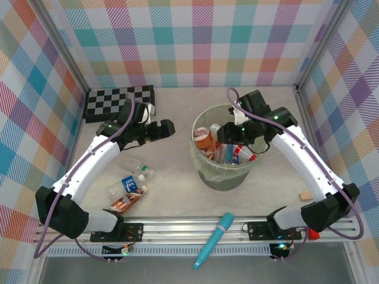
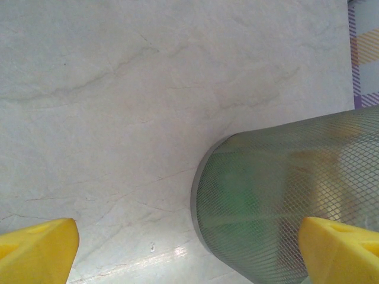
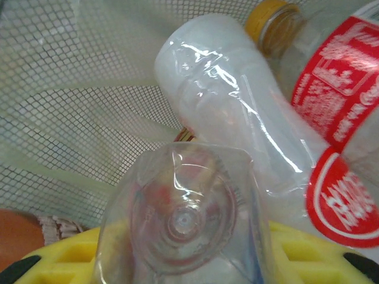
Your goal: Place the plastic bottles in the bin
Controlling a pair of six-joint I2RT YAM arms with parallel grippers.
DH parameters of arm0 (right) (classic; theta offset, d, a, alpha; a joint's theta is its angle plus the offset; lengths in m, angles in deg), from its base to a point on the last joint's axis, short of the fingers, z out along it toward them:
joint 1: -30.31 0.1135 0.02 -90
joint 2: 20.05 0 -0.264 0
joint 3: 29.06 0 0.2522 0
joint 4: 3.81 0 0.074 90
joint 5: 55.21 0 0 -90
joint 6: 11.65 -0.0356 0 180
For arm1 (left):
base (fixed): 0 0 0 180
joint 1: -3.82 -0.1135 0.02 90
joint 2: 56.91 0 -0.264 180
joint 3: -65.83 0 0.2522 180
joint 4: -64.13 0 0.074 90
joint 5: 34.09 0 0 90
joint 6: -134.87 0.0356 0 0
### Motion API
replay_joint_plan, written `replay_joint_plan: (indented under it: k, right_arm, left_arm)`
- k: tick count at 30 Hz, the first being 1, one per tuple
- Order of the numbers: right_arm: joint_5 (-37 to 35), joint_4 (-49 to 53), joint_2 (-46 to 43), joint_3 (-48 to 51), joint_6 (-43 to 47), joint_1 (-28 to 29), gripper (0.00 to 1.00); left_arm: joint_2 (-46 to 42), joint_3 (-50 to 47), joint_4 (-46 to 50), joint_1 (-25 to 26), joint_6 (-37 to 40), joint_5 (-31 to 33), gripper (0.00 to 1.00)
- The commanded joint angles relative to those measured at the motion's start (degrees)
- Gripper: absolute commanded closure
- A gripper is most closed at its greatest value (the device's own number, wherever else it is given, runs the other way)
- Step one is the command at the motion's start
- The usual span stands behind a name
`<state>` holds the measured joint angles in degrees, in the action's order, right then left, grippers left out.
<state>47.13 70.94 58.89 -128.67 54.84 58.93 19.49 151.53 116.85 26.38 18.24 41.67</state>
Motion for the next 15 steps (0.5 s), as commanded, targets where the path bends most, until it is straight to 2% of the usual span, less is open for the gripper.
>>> replay_joint_plan:
  k: [1, 3, 9, 12, 15]
  right_arm:
    - [-2.0, 1.7, 1.3, 3.3, -2.5, 0.4, 0.53]
    - [-2.7, 2.4, 1.1, 2.4, -2.4, 0.4, 0.49]
    - [-6.1, 8.8, 1.5, -8.5, -0.1, 0.3, 0.26]
    - [-7.5, 12.5, 2.2, -15.8, 1.1, 0.3, 0.21]
    - [-8.0, 15.3, 3.8, -23.4, 2.4, 0.4, 0.21]
  left_arm:
    - [0.4, -0.7, 0.2, -0.4, -0.9, 0.1, 0.05]
    - [0.5, -0.5, 0.2, -0.4, -0.9, -0.1, 0.05]
    - [0.8, -0.5, 0.2, -0.4, -0.9, -0.3, 0.05]
    - [0.6, -0.4, 0.5, -0.4, -0.5, -0.2, 0.05]
    - [0.5, -0.3, 0.6, -0.4, -0.2, 0.1, 0.05]
